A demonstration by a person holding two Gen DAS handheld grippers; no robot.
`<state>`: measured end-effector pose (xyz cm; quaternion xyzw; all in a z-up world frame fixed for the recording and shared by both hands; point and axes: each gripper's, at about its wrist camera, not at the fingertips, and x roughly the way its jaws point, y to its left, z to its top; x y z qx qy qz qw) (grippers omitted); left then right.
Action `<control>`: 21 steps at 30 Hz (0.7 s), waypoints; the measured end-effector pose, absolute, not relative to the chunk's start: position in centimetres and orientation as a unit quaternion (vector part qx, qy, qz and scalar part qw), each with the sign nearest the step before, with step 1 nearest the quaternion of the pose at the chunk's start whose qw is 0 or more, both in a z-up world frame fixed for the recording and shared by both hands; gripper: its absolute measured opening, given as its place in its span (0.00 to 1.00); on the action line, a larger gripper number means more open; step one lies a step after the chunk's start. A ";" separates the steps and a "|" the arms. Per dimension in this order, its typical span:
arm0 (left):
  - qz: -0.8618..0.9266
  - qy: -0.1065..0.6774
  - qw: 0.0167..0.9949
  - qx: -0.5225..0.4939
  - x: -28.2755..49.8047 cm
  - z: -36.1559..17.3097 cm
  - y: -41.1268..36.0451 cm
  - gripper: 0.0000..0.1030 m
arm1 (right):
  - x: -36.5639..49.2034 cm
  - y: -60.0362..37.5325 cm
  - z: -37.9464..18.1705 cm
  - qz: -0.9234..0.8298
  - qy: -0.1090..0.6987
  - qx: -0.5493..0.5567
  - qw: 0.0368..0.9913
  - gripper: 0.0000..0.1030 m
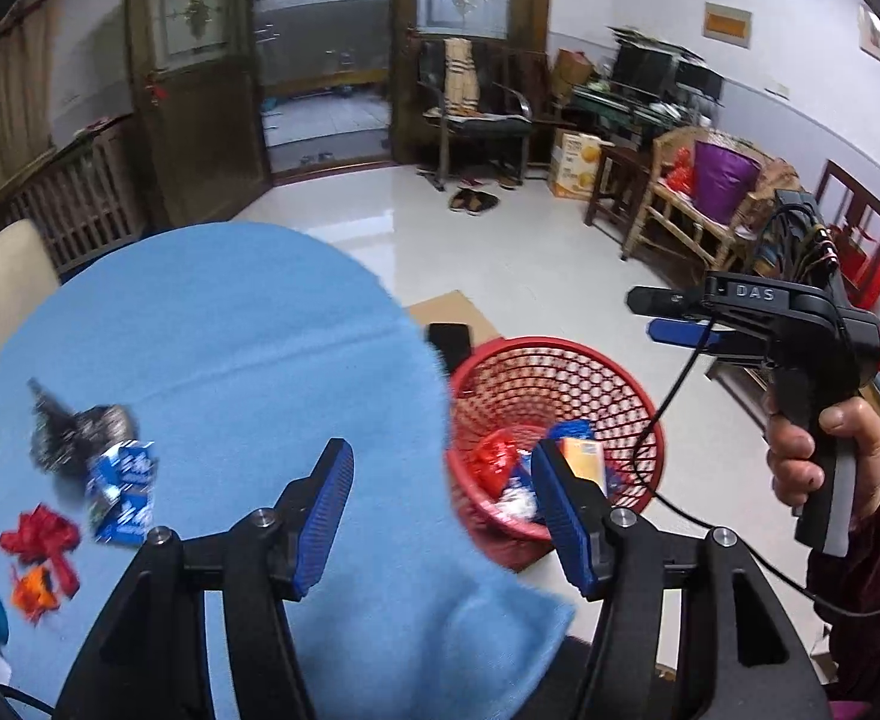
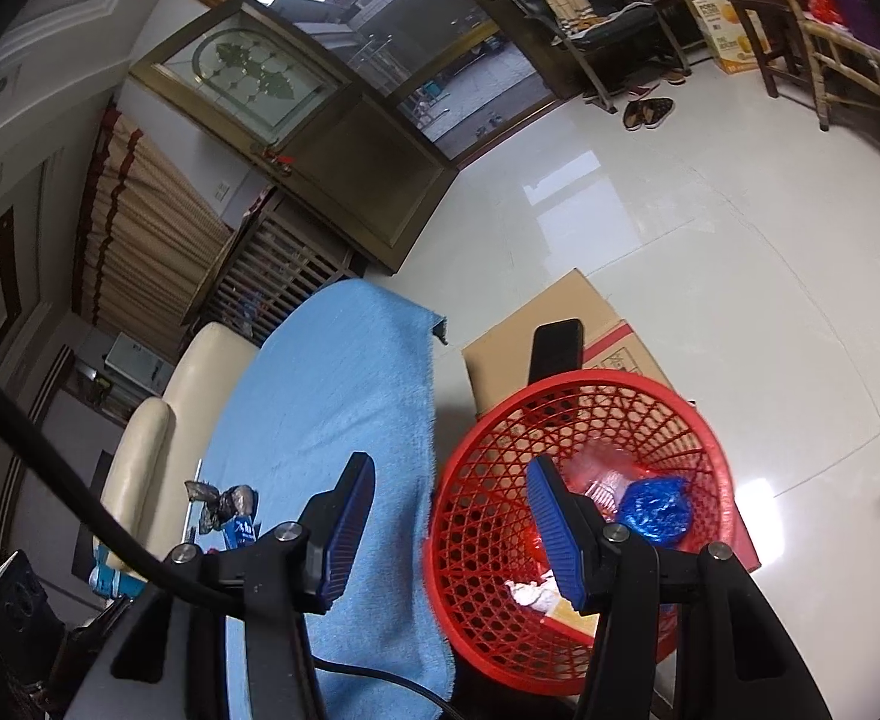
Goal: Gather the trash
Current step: 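Move both open tools back toward the remaining trash on the table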
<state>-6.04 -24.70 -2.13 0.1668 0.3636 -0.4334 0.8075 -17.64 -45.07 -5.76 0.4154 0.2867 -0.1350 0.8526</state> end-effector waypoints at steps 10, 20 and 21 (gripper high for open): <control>-0.345 0.383 0.849 0.117 -3.1 -3.4 -15.9 0.67 | -14.9 -42.0 -4.8 -0.115 0.309 0.381 0.863 0.56; -0.251 0.391 0.883 0.071 -0.7 -4.3 -6.7 0.67 | -12.1 -38.7 -3.2 -0.094 0.325 0.343 0.876 0.56; -0.243 0.392 0.885 0.066 -0.5 -4.5 -5.9 0.67 | -11.6 -38.0 -3.0 -0.089 0.330 0.337 0.877 0.56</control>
